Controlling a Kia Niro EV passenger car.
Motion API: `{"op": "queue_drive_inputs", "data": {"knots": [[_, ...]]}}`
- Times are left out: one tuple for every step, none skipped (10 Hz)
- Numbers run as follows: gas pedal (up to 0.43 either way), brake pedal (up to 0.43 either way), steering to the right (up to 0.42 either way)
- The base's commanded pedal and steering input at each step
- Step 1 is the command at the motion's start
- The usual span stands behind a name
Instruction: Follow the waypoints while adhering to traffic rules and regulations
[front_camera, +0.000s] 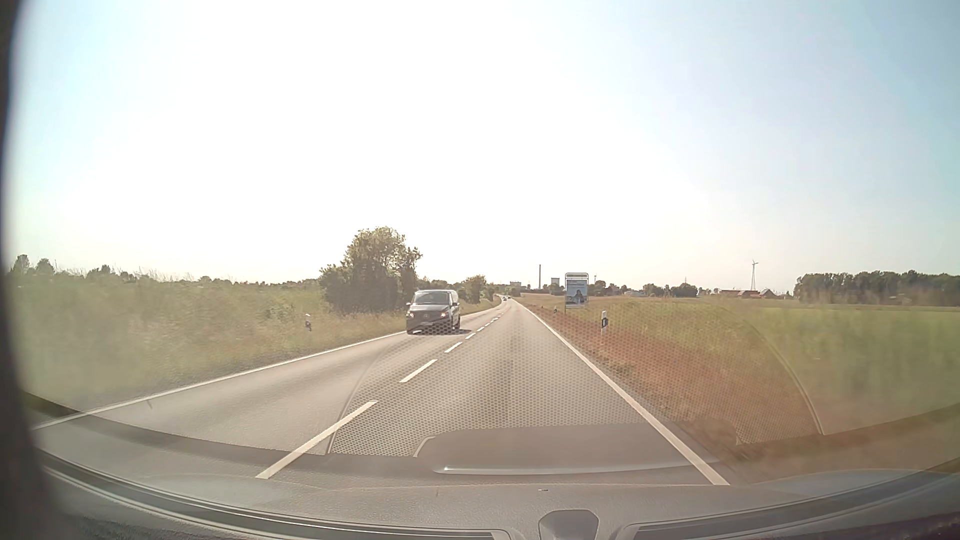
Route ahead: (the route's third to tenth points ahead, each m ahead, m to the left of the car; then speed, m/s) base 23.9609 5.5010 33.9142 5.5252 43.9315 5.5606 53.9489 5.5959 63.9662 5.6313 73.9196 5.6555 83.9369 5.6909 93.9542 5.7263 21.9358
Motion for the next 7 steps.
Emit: {"op": "queue_drive_inputs", "data": {"knots": [[0.421,0.006,0.003],[0.421,0.006,0.003],[0.421,0.006,0.003],[0.421,0.006,0.003],[0.421,0.006,0.002],[0.421,0.006,0.003],[0.421,0.006,0.002]]}}
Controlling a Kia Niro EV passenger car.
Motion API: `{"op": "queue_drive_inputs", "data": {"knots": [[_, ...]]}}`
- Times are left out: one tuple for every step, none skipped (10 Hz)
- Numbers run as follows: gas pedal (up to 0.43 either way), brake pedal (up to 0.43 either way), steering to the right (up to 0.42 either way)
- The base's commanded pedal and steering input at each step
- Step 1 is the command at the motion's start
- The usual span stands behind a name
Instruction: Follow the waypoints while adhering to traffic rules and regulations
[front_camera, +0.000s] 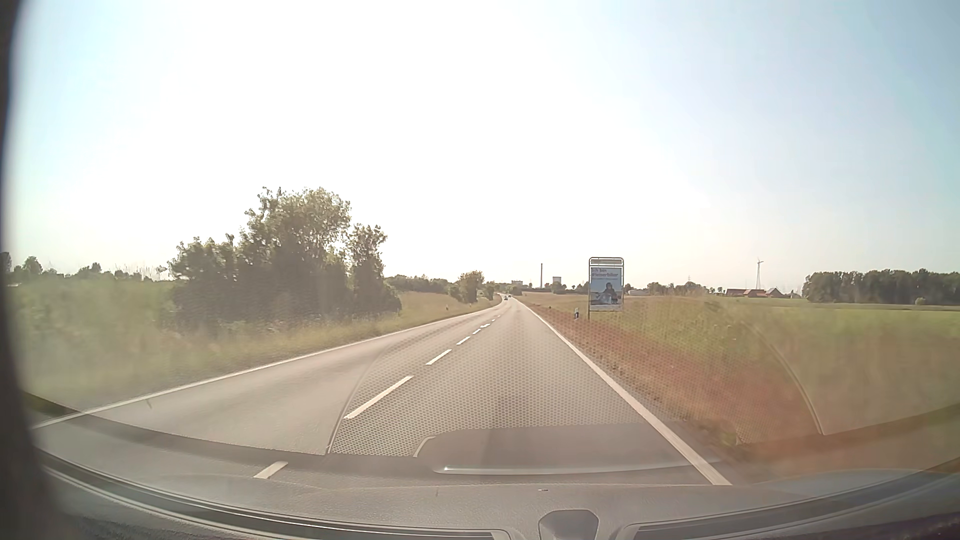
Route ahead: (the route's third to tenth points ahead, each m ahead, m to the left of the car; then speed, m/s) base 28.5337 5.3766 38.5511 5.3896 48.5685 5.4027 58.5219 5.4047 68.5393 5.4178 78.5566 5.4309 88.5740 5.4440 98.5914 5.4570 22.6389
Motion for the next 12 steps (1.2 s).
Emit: {"op": "queue_drive_inputs", "data": {"knots": [[0.421,0.006,0.003],[0.421,0.006,0.003],[0.409,0.006,0.002],[0.409,0.006,0.003],[0.409,0.006,0.002],[0.409,0.006,0.002],[0.409,0.006,0.002],[0.409,0.006,0.002],[0.409,0.006,0.003],[0.409,0.006,0.003],[0.409,0.006,0.002],[0.409,0.006,0.002]]}}
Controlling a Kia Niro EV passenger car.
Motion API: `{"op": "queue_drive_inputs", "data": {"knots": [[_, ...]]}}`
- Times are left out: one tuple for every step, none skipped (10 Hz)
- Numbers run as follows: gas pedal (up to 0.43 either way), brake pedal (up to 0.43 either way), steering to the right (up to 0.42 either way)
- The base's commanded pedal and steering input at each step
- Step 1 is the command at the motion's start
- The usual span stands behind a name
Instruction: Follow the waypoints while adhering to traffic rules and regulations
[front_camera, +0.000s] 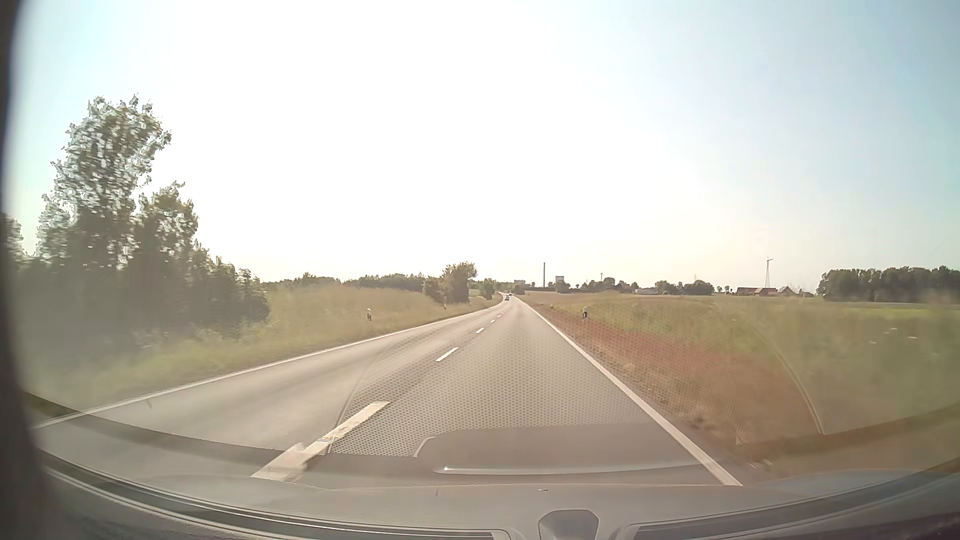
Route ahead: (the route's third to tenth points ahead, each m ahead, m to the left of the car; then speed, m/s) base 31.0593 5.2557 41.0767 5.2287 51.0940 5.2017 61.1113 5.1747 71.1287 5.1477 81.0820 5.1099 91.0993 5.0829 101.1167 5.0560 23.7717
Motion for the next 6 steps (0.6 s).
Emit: {"op": "queue_drive_inputs", "data": {"knots": [[0.409,0.006,0.003],[0.409,0.006,0.002],[0.409,0.006,0.003],[0.409,0.006,0.003],[0.390,0.006,0.003],[0.390,0.006,0.003]]}}
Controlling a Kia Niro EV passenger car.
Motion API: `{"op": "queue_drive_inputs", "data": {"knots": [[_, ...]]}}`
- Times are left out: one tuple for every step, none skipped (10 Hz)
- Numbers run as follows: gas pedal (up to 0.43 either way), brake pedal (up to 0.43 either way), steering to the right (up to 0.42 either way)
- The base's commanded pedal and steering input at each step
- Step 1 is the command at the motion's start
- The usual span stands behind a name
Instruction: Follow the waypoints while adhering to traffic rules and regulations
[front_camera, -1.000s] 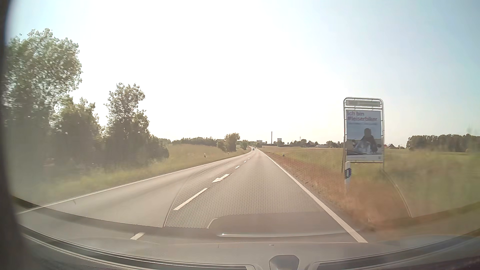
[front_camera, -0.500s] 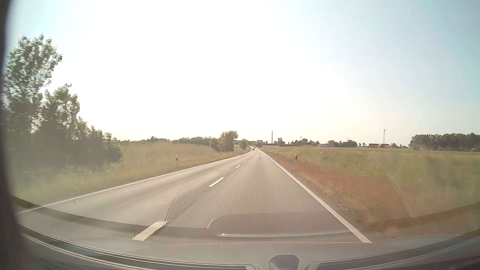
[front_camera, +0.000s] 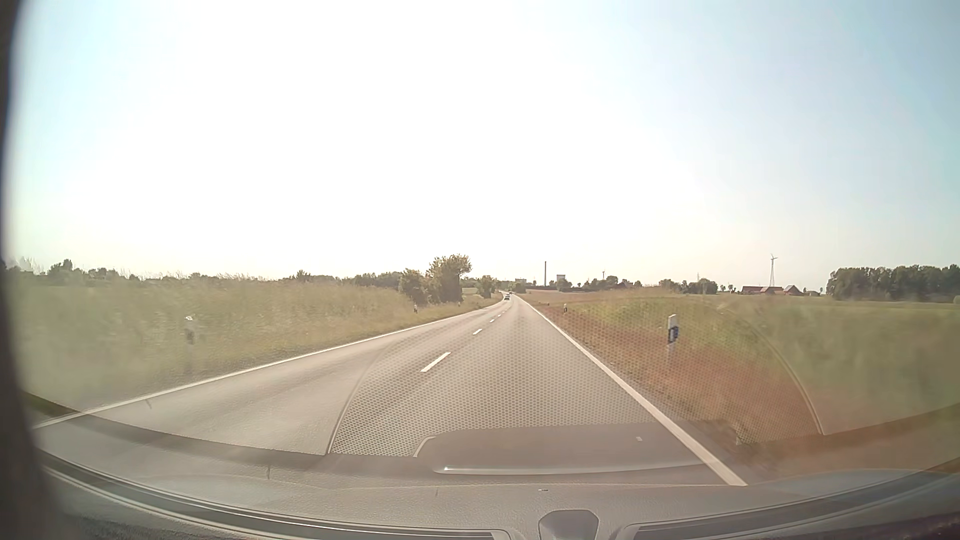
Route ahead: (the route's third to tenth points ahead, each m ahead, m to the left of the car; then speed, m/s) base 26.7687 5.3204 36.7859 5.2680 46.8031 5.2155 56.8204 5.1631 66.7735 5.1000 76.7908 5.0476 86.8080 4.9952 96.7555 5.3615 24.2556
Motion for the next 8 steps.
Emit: {"op": "queue_drive_inputs", "data": {"knots": [[0.378,0.006,0.003],[0.378,0.006,0.003],[0.378,0.006,0.003],[0.370,0.006,0.003],[0.358,0.006,0.003],[0.350,0.006,0.003],[0.339,0.006,0.002],[0.339,0.006,0.002]]}}
